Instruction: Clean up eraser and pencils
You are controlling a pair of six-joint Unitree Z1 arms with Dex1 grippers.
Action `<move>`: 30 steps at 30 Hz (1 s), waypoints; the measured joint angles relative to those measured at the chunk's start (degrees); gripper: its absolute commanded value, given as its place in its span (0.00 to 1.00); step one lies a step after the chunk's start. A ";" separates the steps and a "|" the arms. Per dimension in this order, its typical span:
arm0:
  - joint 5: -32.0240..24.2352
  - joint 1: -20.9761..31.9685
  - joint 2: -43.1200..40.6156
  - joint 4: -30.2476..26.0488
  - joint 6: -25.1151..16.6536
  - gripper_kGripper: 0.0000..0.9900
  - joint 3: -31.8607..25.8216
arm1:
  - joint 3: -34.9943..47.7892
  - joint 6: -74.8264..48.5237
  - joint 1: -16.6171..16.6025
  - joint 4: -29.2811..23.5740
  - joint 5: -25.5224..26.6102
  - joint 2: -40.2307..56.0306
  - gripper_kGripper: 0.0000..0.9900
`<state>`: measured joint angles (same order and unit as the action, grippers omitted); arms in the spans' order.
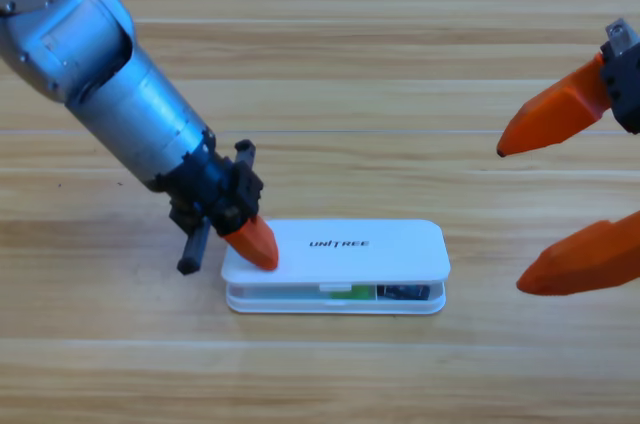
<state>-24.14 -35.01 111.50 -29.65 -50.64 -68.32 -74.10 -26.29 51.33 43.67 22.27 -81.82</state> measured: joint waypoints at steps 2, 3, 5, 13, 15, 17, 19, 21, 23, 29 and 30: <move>0.22 -0.27 0.00 0.51 0.00 0.00 0.67 | 0.00 0.00 0.00 0.00 0.02 -0.11 1.00; 0.39 -0.37 -0.01 0.69 0.00 0.00 0.86 | 0.00 0.00 0.00 0.00 0.02 -0.14 1.00; 0.71 -0.55 -0.01 1.19 0.00 0.00 1.19 | 0.00 0.00 0.00 0.00 0.03 -0.14 1.00; 3.20 -1.62 -0.01 2.33 -0.01 0.00 1.40 | 0.00 0.00 0.00 0.00 0.11 -0.14 1.00; 3.58 -1.85 -0.01 2.33 -0.01 0.00 1.40 | 0.00 0.00 0.00 0.00 0.20 -0.14 1.00; 3.88 -2.04 -0.01 2.34 -0.01 0.00 1.40 | 0.00 0.00 0.00 0.00 0.26 -0.14 1.00; 4.10 -2.23 0.00 2.39 -0.01 0.00 1.40 | 0.00 0.00 0.00 0.00 0.27 -0.14 1.00; 4.34 -2.49 0.00 2.61 -0.01 0.00 1.40 | 0.00 0.00 0.00 0.00 0.33 -0.14 1.00; 4.70 -2.77 0.05 2.87 -0.01 0.00 1.40 | 0.00 0.00 0.00 0.00 0.48 -0.14 1.00; 5.45 -3.59 0.49 3.85 0.00 0.00 1.40 | 0.00 0.00 0.00 0.00 1.38 -0.14 1.00; 5.47 -3.72 0.64 3.97 0.01 0.00 1.40 | 0.00 0.00 0.00 0.00 1.47 -0.14 1.00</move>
<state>-18.66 -38.74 112.14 -25.68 -50.64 -66.92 -74.10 -26.29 51.33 43.67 23.73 -81.96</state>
